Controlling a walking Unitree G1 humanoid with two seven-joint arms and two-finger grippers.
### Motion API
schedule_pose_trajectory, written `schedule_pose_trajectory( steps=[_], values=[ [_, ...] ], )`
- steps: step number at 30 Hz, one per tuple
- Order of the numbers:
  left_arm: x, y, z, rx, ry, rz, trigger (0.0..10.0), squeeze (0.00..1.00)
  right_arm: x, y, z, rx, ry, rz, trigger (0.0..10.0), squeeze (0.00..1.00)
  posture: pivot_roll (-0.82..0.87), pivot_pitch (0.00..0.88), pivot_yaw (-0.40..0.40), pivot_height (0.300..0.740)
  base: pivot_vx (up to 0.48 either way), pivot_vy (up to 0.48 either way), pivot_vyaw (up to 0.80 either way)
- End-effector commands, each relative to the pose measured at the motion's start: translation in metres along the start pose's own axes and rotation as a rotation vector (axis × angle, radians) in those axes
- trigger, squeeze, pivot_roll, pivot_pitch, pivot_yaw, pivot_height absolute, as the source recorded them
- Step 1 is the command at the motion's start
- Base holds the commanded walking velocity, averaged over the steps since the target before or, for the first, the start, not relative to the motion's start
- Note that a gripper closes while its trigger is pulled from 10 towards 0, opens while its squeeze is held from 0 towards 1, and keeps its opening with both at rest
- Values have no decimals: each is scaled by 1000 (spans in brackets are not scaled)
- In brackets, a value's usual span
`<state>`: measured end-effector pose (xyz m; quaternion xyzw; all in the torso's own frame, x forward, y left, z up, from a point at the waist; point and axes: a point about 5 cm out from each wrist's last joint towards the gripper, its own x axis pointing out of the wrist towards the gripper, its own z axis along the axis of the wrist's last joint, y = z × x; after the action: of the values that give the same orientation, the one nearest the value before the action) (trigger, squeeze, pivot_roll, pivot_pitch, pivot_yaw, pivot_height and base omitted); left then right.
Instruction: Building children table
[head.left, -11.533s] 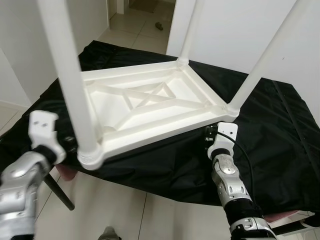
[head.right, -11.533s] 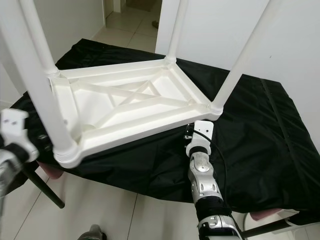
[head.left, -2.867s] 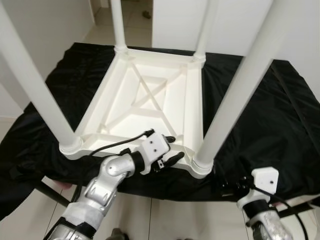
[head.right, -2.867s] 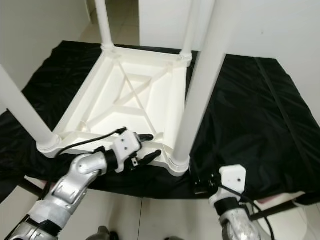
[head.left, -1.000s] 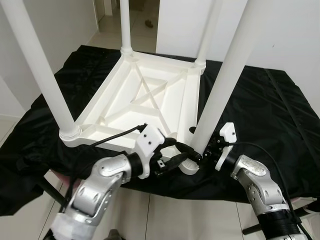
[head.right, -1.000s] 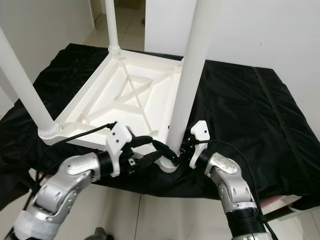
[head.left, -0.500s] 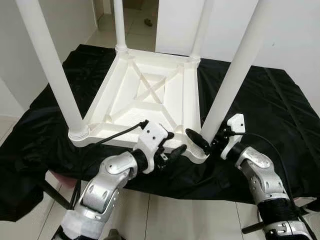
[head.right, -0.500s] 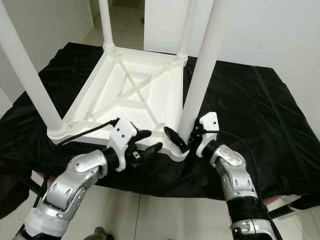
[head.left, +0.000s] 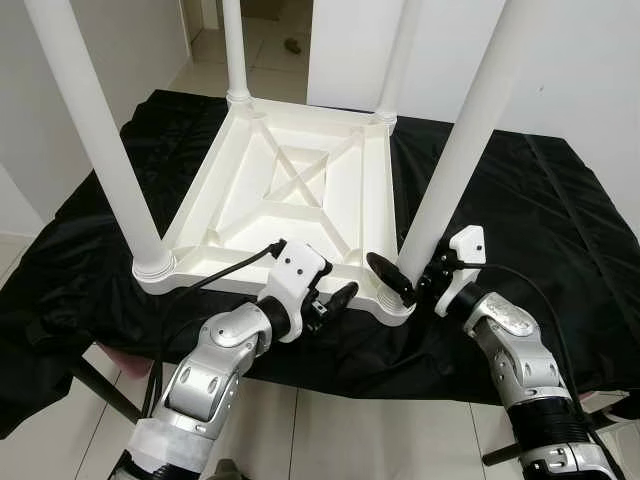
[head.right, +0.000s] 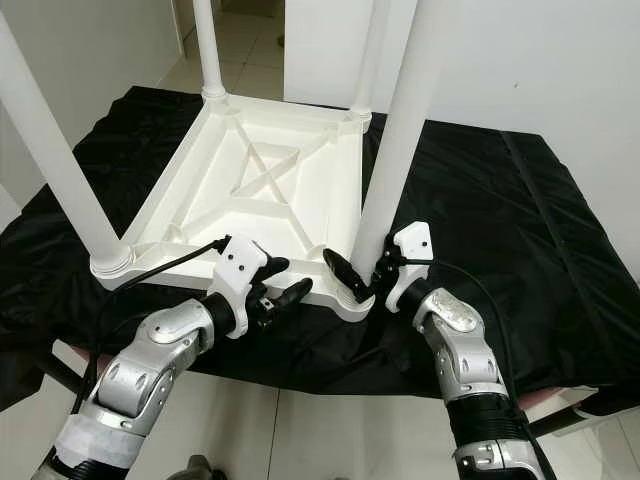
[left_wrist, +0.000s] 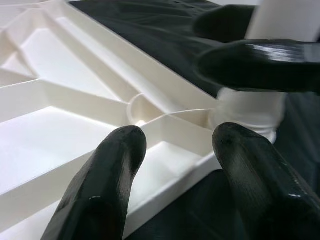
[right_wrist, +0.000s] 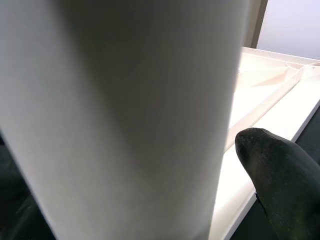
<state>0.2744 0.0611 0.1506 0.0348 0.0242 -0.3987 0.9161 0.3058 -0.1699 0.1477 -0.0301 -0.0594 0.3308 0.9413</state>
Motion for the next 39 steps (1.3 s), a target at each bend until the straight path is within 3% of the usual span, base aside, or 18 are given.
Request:
schedule_pose_trajectory(
  steps=[1, 5, 6, 8, 9, 17, 22, 25, 26, 27, 28, 32, 33, 39],
  values=[
    [0, 9, -2, 10, 17, 145, 10000, 0, -2, 2, -2, -2, 0, -11, 10000, 0, 18, 12, -37, 740, 0, 0, 0],
    [-1, 12, -3, 40, 23, 170, 10000, 0, -7, 3, -8, -8, 35, -40, 10000, 0, 21, 7, -41, 740, 0, 0, 0],
    [-1, 14, -4, 58, 29, 182, 10000, 0, -9, 2, -9, -17, 43, -66, 4000, 0, 20, 5, -42, 740, 0, 0, 0],
    [-1, 15, -5, 69, 32, 190, 10000, 0, -10, 1, -10, -25, 47, -83, 4000, 0, 21, 3, -43, 740, 0, 0, 0],
    [-1, 16, -6, 84, 36, 198, 10000, 0, -11, 0, -11, -26, 56, -105, 0, 0, 22, 2, -43, 740, 0, 0, 0],
    [0, 14, -6, 88, 29, 201, 10000, 0, -10, 5, -9, -21, 49, -239, 0, 0, 26, 0, -55, 740, 0, 0, 0],
    [1, 10, -8, 104, 33, 191, 10000, 0, -5, 14, -6, 40, 50, -364, 0, 0, 30, 0, -63, 740, 0, 0, 0],
    [2, 7, -7, 107, 18, 176, 10000, 0, -5, 12, -11, 92, 80, -611, 0, 0, 30, 0, -67, 740, 0, 0, 0],
    [2, 7, -7, 107, 18, 176, 10000, 0, -5, 12, -11, 92, 80, -611, 0, 0, 30, 0, -67, 740, 0, 0, 0],
    [3, 3, -6, 92, 1, 155, 10000, 0, -7, 13, -19, 113, 130, -761, 0, 0, 28, 0, -67, 740, 0, 0, 0],
    [3, 2, -5, 84, -7, 144, 10000, 0, -8, 15, -22, 120, 149, -810, 0, 0, 28, 0, -67, 740, 0, 0, 0],
    [4, -3, -4, 74, -21, 118, 10000, 0, -7, 21, -28, 164, 161, -859, 0, 0, 27, 0, -66, 740, 0, 0, 0],
    [4, -6, -4, 75, -27, 101, 10000, 0, -1, 29, -29, 194, 162, -850, 0, 0, 25, 0, -67, 740, 0, 0, 0],
    [4, -9, -5, 87, -24, 92, 10000, 0, 2, 34, -27, 196, 163, -820, 0, 0, 27, 0, -73, 740, 0, 0, 0]
  ],
)
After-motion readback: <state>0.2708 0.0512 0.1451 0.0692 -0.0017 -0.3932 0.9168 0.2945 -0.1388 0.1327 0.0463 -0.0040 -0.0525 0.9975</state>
